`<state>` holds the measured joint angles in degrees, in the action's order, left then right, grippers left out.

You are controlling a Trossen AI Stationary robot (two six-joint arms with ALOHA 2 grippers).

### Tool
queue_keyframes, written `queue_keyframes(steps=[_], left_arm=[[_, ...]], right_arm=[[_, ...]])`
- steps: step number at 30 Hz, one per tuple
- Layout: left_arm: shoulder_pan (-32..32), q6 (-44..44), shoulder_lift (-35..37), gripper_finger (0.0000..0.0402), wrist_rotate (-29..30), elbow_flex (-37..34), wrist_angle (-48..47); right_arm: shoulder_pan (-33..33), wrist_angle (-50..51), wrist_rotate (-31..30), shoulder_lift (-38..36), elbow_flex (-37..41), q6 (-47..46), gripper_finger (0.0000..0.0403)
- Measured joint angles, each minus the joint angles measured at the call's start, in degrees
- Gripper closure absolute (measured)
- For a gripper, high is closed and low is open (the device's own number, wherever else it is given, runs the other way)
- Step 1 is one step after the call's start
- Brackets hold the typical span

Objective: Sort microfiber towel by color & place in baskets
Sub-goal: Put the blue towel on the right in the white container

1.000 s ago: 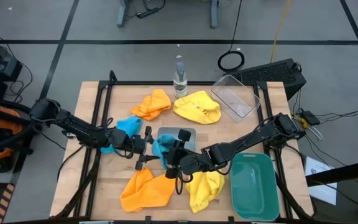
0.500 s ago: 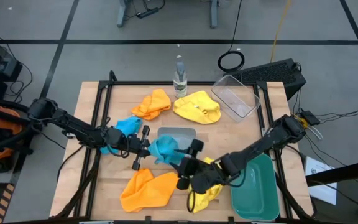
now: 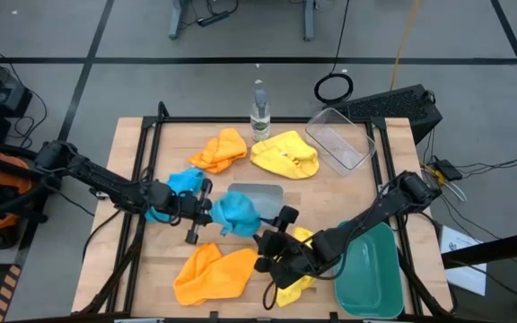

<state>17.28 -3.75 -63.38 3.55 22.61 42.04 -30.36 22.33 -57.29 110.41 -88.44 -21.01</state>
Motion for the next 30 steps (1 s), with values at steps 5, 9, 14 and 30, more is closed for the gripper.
queue_keyframes(steps=[5,9,14,30], left_arm=[[0.0,0.4,0.0,0.0393,1.2,0.0,0.0],[0.0,0.4,0.0,0.0393,1.2,0.0,-0.1],[0.0,0.4,-0.7,0.0393,1.2,0.0,-0.7],[0.0,0.4,-5.6,0.0393,-2.3,0.0,0.9]], right_arm=[[1.2,-12.9,6.0,1.1,-0.1,10.9,0.0222],[2.0,-20.8,11.1,2.6,-0.1,18.5,0.0239],[2.0,-24.2,10.6,3.0,-0.1,22.6,0.0242],[-1.1,-23.5,-3.2,2.6,0.0,32.6,0.0115]])
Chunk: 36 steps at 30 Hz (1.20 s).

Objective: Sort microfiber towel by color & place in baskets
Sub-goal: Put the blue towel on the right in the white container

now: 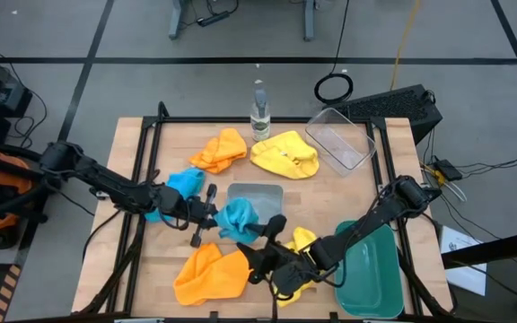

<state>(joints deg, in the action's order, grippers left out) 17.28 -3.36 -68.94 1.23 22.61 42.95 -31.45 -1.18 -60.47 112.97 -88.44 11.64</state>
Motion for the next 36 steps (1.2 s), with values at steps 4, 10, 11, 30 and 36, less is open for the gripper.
queue_keyframes(steps=[4,10,11,30,36], left_arm=[[0.0,0.0,-1.3,0.0393,-2.6,0.0,1.0],[0.0,0.1,-2.3,0.0392,-3.4,0.0,1.2],[0.0,0.1,-2.3,0.0390,-3.4,0.0,1.3],[5.1,1.5,-0.3,0.0149,-4.4,0.1,2.6],[5.7,1.5,5.3,0.0141,-3.7,0.1,-5.9]], right_arm=[[3.0,-0.5,5.9,0.0,0.0,-0.3,0.0103],[6.4,-0.8,11.7,0.0,0.0,-4.2,0.0127],[6.6,-0.7,11.8,0.0,0.0,-4.4,0.0138],[2.1,0.0,6.9,-2.6,-0.2,-2.7,0.0366],[-0.8,5.5,-0.6,-5.6,-0.2,-0.5,0.0379]])
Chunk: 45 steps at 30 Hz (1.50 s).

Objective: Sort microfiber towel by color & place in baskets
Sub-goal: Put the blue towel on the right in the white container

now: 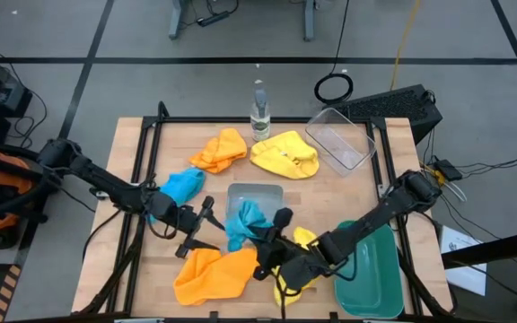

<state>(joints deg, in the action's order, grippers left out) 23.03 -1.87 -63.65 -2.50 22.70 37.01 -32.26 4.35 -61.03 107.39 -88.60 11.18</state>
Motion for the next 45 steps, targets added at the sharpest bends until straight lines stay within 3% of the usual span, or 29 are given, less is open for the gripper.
queue_keyframes(steps=[7,11,24,34,37,45], left_arm=[[0.0,-0.1,8.7,0.0141,13.6,0.0,-16.5],[-0.1,0.1,12.6,0.0141,19.2,0.0,-21.2],[-0.1,1.6,13.8,0.0141,24.9,0.0,-24.6],[-0.1,2.9,13.8,0.0141,25.0,0.0,-25.6],[-0.1,3.1,13.8,0.0141,25.1,0.0,-25.7],[-0.1,4.5,13.8,0.0141,25.1,0.0,-25.8]], right_arm=[[0.8,14.5,-0.1,-1.5,0.0,-9.7,0.0380],[4.2,21.7,4.1,-1.2,0.0,-17.8,0.0380],[20.7,16.8,27.0,7.0,0.0,-23.2,0.0378],[24.9,15.6,31.4,11.6,0.0,-26.2,0.0374],[25.1,16.1,32.7,12.8,0.0,-27.9,0.0352],[25.1,17.2,32.9,12.9,0.0,-30.1,0.0242]])
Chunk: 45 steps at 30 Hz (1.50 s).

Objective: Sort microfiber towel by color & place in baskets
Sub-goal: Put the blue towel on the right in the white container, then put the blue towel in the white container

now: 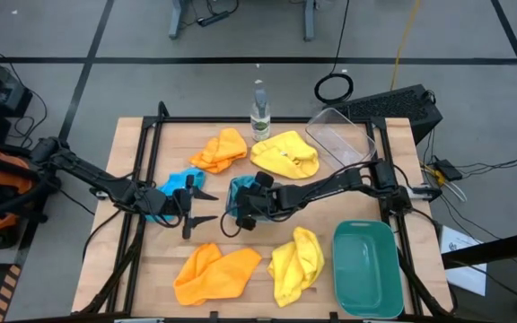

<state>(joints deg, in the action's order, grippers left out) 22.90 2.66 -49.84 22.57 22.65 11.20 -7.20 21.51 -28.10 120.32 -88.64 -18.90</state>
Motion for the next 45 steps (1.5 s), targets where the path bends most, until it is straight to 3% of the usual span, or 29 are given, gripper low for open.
queue_keyframes(steps=[3,10,19,26,35,39,45], left_arm=[[0.0,0.0,-0.1,0.0141,0.0,0.0,0.0],[0.0,1.1,-0.8,0.0141,0.0,0.0,-0.1],[0.0,3.1,-3.7,0.0141,0.0,0.0,-0.2],[0.0,2.5,-4.2,0.0141,1.6,0.0,-1.0],[0.0,3.9,5.9,0.0141,5.0,0.9,-12.3],[0.0,6.0,7.9,0.0141,6.8,1.0,-19.5],[-0.1,14.9,7.9,0.0141,18.8,1.0,-36.2]], right_arm=[[-0.5,0.2,1.2,-1.9,0.0,-0.1,0.0210],[-1.6,3.5,10.3,-6.2,0.0,-2.5,0.0157],[-6.3,12.8,9.5,-12.1,0.0,-5.9,0.0155],[-15.2,17.9,-4.4,-15.2,0.0,-8.1,0.0181],[-27.0,18.5,-19.5,-14.2,0.0,-14.8,0.0215],[-29.5,17.3,-23.0,-13.9,0.0,-14.8,0.0227],[-30.0,15.0,-23.2,-13.9,0.0,-14.1,0.0241]])
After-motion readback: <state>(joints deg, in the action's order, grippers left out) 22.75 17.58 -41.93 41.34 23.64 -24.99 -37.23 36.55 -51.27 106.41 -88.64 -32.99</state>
